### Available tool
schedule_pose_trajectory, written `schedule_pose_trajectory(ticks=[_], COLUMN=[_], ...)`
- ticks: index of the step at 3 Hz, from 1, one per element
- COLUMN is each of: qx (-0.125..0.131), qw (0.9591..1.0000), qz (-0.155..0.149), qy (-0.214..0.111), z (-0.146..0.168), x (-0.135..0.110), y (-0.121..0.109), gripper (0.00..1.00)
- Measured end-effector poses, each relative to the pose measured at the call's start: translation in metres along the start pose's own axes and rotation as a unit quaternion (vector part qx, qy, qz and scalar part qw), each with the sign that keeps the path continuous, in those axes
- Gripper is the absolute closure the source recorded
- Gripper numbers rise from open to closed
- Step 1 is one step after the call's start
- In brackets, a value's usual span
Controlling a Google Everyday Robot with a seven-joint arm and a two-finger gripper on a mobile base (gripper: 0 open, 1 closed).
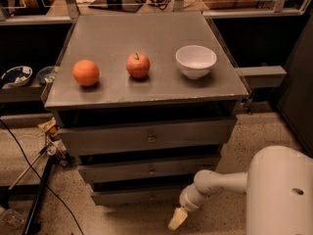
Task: Open bottom drawer
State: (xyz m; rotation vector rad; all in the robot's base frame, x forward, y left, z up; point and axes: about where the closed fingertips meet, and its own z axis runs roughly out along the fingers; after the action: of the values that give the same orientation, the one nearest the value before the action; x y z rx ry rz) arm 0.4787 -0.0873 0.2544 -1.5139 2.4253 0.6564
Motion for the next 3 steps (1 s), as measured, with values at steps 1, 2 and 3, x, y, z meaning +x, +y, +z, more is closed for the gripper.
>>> schedule_pose_trajectory(ticks=[1,2,3], qx=[0.028,0.062,0.062], qw=[0.9996,0.998,0.998], qz=[-0.001,-0.004,-0.004], qy=[-0.003,-0.006,-0.006], z=[0.002,0.005,0.005], x=[-0.006,-0.022,-0.022], y=[-0.009,-0.031,-0.031], gripper=[0.0,0.0,0.0])
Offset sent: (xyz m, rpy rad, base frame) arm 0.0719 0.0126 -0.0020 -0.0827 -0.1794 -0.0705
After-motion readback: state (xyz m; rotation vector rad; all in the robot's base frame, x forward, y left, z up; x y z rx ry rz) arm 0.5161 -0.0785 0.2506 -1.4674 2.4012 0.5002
